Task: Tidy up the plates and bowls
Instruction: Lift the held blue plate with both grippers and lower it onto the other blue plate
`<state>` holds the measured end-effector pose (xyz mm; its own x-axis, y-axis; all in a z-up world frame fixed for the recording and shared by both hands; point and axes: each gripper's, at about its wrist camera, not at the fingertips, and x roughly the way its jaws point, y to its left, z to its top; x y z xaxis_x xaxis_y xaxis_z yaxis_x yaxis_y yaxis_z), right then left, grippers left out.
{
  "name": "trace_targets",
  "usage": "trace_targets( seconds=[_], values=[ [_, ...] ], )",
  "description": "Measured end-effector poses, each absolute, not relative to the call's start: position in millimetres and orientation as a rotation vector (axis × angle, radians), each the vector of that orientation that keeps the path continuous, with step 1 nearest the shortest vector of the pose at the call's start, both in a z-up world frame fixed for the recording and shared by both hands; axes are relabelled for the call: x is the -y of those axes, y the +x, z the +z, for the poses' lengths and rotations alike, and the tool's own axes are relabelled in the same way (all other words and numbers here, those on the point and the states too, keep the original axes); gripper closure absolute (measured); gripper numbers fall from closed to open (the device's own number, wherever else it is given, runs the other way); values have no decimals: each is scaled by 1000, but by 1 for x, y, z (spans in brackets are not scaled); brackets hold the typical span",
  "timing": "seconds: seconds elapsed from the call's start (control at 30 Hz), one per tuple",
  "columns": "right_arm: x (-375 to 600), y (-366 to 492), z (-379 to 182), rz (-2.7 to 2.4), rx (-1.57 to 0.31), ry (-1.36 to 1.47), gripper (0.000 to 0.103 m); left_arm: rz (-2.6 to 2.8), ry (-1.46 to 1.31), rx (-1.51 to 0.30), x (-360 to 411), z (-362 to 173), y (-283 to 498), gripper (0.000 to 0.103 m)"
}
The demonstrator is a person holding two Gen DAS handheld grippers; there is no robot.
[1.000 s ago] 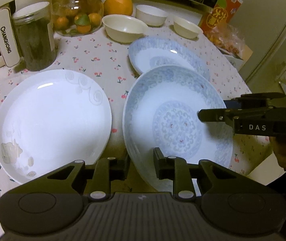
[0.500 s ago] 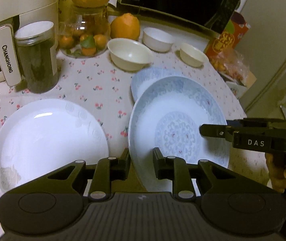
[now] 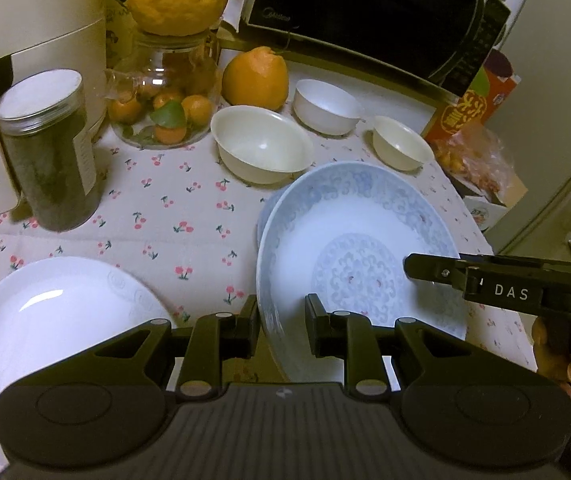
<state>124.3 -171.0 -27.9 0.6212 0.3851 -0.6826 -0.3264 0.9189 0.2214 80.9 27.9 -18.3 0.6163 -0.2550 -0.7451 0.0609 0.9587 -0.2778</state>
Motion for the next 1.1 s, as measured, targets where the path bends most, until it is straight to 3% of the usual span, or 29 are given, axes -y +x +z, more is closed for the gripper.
trace_targets(
  seconds=[1.1],
  values=[
    [152,156,-53,263,-810,-70,69,-103,-131,-899,-7,-36,115,84]
  ],
)
